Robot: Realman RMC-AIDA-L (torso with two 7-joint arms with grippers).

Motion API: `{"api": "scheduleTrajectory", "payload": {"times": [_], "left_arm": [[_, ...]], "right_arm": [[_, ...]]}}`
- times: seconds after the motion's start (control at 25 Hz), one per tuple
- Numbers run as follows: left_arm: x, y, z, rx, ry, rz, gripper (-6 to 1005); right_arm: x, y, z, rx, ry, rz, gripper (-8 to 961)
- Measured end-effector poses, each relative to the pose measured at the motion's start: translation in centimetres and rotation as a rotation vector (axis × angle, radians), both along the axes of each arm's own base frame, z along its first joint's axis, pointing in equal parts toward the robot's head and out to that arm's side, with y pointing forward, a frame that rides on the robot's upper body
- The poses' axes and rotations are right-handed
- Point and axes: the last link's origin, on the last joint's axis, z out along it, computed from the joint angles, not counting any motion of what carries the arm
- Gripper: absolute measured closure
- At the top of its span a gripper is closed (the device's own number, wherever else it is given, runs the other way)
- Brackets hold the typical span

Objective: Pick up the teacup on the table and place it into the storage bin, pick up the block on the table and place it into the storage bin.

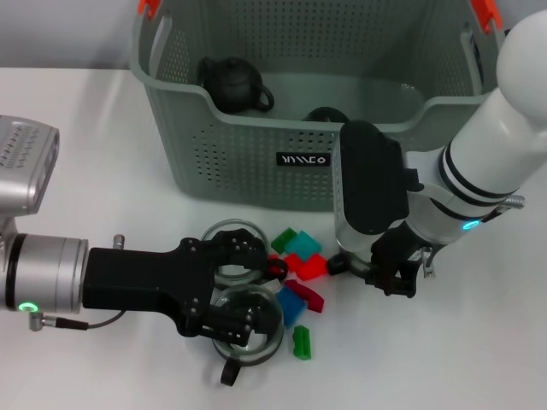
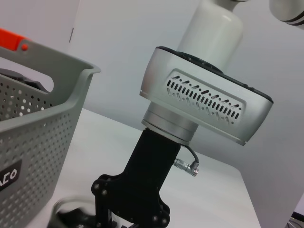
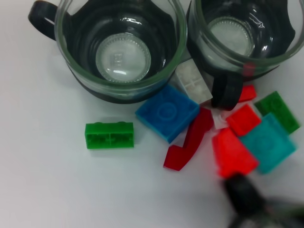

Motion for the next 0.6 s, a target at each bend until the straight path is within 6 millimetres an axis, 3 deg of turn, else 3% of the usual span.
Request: {"api": "scheduleTrajectory", "payload": {"times": [0.28,0.6], "left_arm": [[0.03,0.04,0.01,0.001,-0.001,-0.001,47],[0.02,-0.03,0.03,-0.001,-0.002,-0.001,47]], "right_arm": [[-0.16,-0.08,0.14,-0.011,-0.006,-0.008,898],[-0.57,-0.46,0.95,-0.032,-0.004,-0.032,901]]}}
